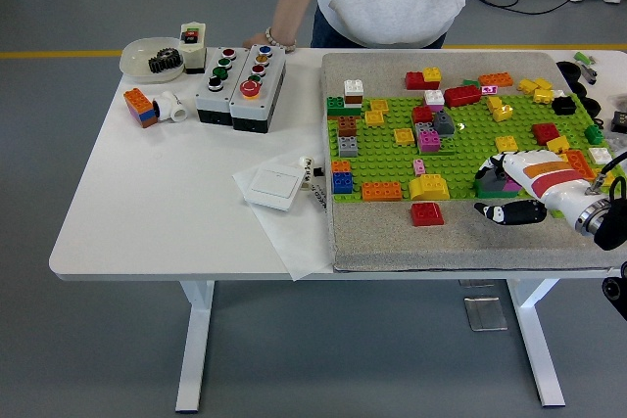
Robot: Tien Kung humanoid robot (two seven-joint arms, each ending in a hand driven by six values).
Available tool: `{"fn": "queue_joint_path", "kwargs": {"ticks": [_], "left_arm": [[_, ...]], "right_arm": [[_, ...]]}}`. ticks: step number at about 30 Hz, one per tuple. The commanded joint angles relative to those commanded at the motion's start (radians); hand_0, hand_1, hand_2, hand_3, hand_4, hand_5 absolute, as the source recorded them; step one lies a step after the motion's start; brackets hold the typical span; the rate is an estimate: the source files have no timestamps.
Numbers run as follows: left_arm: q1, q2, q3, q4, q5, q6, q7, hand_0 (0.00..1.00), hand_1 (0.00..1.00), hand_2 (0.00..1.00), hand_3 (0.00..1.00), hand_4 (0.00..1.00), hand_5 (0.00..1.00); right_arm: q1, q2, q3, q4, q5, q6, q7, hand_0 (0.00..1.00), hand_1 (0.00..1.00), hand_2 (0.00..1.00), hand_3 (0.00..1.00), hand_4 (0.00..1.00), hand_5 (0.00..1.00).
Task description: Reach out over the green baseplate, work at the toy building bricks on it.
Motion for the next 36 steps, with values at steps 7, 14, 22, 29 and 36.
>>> {"fn": "queue_joint_path", "kwargs": {"ticks": [7, 14, 22, 29, 36], "left_arm": [[0.001, 0.001, 0.001, 0.001, -0.003, 0.000, -0.001, 0.795, 0.812, 0.822, 0.658, 0.667, 0.645], [0.001, 0.001, 0.006, 0.002, -0.013, 0.001, -0.005, 0.795, 0.812, 0.821, 0.657, 0.667, 0.646], [0.001, 0.001, 0.002, 0.003, -0.005, 0.001, -0.001, 0.796, 0.812, 0.821, 0.656, 0.667, 0.647], [0.003, 0.002, -0.001, 0.002, 0.002, 0.002, 0.001, 0.796, 0.812, 0.821, 0.656, 0.666, 0.646], [0.006, 0.005, -0.004, 0.001, 0.011, 0.002, 0.004, 0.796, 0.812, 0.822, 0.656, 0.666, 0.645]], "right_arm": [[-0.004, -0.008, 0.011, 0.037, -0.002, 0.002, -0.001, 0.682, 0.666, 0.713, 0.644, 0.774, 0.357], [-0.016, -0.019, 0.017, 0.091, 0.002, -0.026, -0.001, 0.682, 0.665, 0.713, 0.645, 0.775, 0.355], [-0.019, -0.034, -0.030, 0.183, 0.002, -0.042, -0.009, 0.638, 0.642, 0.703, 0.701, 0.992, 0.317], [-0.006, -0.027, -0.089, 0.208, 0.018, -0.035, -0.016, 0.584, 0.623, 0.688, 0.669, 0.979, 0.309], [0.014, 0.005, -0.145, 0.173, 0.013, -0.031, -0.034, 0.545, 0.601, 0.675, 0.635, 0.938, 0.293]]}}
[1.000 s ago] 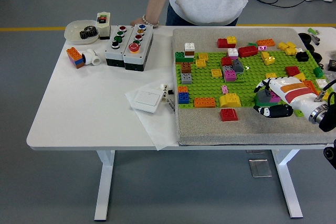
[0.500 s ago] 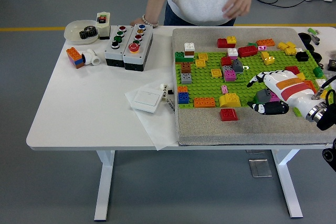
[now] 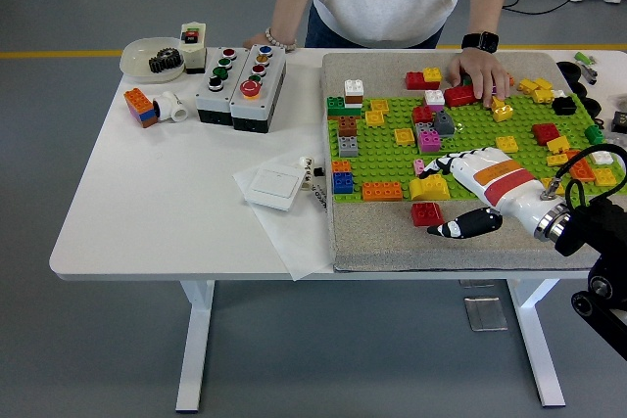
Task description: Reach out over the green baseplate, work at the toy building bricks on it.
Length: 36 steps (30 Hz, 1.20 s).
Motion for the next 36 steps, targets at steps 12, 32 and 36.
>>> {"fn": "queue_joint_path", "kwargs": {"ticks": [12, 32, 36], "left_arm": [[0.004, 0.003, -0.011, -0.001, 0.023, 0.000, 0.008, 0.797, 0.812, 0.822, 0.655, 0.666, 0.644], [-0.008, 0.006, -0.004, -0.004, 0.014, 0.001, 0.002, 0.798, 0.811, 0.823, 0.654, 0.666, 0.644], [-0.010, 0.007, -0.002, -0.004, 0.013, 0.002, 0.001, 0.799, 0.812, 0.824, 0.654, 0.667, 0.645]], "right_arm": [[0.023, 0.080, -0.045, -0.093, -0.004, -0.013, -0.038, 0.531, 0.567, 0.625, 0.588, 0.799, 0.215], [0.050, 0.129, -0.032, -0.180, -0.016, 0.011, -0.061, 0.529, 0.557, 0.619, 0.589, 0.755, 0.179], [0.053, 0.135, -0.032, -0.193, -0.016, 0.012, -0.061, 0.529, 0.557, 0.616, 0.586, 0.751, 0.179]]}}
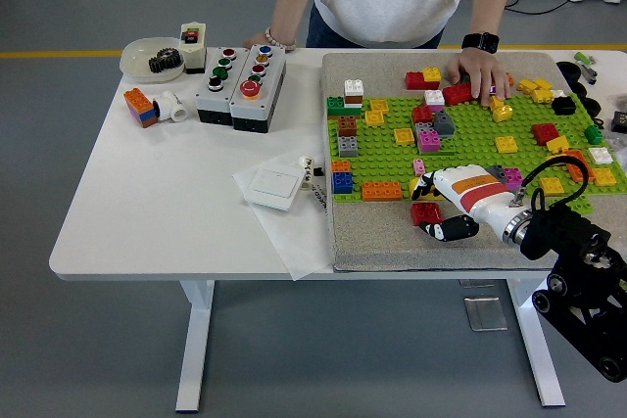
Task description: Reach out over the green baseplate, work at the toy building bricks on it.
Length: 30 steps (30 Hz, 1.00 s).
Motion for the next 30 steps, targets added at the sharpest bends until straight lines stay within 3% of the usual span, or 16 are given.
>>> {"fn": "queue_joint_path", "kwargs": {"ticks": [30], "left_arm": [[-0.006, 0.002, 0.006, -0.002, -0.008, 0.003, -0.003, 0.801, 0.810, 0.826, 0.652, 0.666, 0.646]], "right_arm": [[0.004, 0.018, -0.012, -0.039, -0.007, -0.004, -0.004, 0.508, 0.527, 0.586, 0.566, 0.722, 0.175]]}}
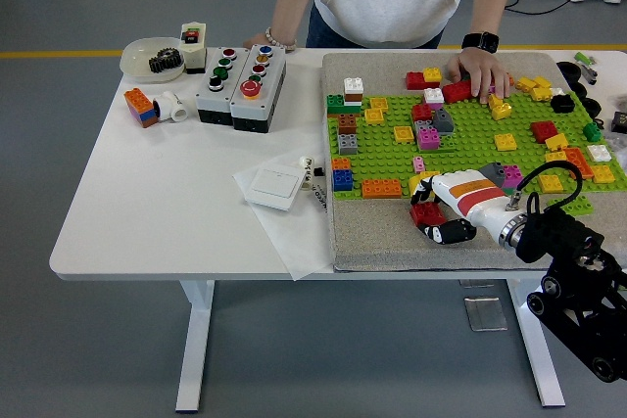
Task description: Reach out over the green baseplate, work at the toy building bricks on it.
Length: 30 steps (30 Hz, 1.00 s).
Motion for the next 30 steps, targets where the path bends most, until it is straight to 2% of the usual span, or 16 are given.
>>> {"fn": "queue_joint_path", "kwargs": {"ticks": [30], "left_arm": [[0.009, 0.001, -0.017, 0.000, 0.031, 0.000, 0.011, 0.802, 0.810, 0.826, 0.653, 0.663, 0.645]], "right_arm": [[-0.004, -0.010, 0.008, 0.013, 0.007, 0.024, 0.015, 0.513, 0.536, 0.612, 0.589, 0.747, 0.186]]}}
